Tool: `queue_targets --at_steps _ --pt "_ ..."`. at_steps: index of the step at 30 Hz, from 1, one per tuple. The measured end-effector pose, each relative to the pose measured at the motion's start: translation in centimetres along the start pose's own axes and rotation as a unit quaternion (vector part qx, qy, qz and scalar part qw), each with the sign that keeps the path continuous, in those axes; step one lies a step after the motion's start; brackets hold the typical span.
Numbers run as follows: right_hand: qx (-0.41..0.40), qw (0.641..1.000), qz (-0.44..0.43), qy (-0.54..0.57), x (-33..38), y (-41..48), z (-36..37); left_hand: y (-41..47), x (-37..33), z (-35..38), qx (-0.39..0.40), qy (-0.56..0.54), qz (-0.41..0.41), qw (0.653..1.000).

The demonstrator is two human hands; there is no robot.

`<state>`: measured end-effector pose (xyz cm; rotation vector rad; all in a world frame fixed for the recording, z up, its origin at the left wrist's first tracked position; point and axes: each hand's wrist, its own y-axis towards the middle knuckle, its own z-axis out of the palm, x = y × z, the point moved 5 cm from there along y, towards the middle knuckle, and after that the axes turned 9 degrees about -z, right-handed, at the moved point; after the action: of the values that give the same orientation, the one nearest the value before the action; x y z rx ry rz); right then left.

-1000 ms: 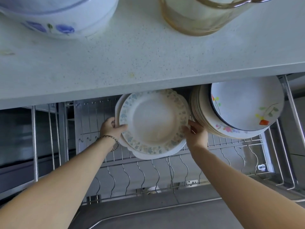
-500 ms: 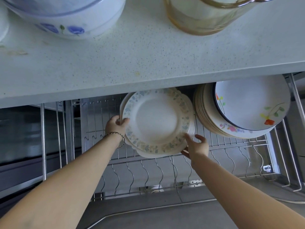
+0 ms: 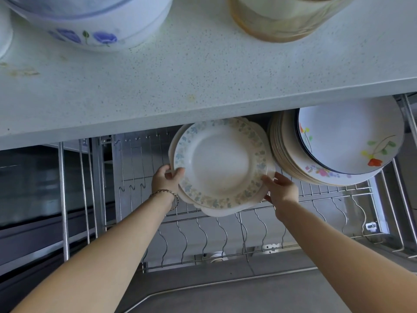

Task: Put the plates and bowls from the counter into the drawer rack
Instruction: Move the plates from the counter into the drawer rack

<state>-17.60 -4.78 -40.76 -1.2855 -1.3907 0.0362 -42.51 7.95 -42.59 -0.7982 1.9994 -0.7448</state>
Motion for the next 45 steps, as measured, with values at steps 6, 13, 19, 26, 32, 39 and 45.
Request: queue_targets --at_steps 6,13,19,26,32,39,45 --pt "0.046 0.996 -0.025 -0.079 -0.1 0.7 -0.3 0.1 -0.4 -0.2 -0.014 0.035 -0.013 0.999" --pt "0.180 0.928 0.052 -0.322 -0.8 -0.6 -2.7 -3.0 -2.7 -1.4 -0.034 0.243 -0.028 0.969" --pt "0.285 0.839 0.024 -0.463 3.3 -5.8 -8.5 -12.2 -5.8 -0.3 0.082 0.421 0.054 0.902" --pt "0.257 0.813 -0.099 -0.514 13.8 -8.8 -20.3 -28.1 -12.7 5.6 0.167 0.455 0.160 0.860" --pt "0.226 0.798 -0.182 -0.529 20.1 -8.9 -32.4 -39.7 -18.0 13.6 0.155 0.417 0.205 0.872" --pt "0.227 0.786 -0.225 -0.530 25.6 -8.8 -42.9 -49.7 -21.1 19.9 0.123 0.382 0.229 0.887" --pt "0.223 0.776 -0.234 -0.542 30.9 -8.1 -45.8 -52.3 -26.2 20.8 0.103 0.355 0.239 0.898"
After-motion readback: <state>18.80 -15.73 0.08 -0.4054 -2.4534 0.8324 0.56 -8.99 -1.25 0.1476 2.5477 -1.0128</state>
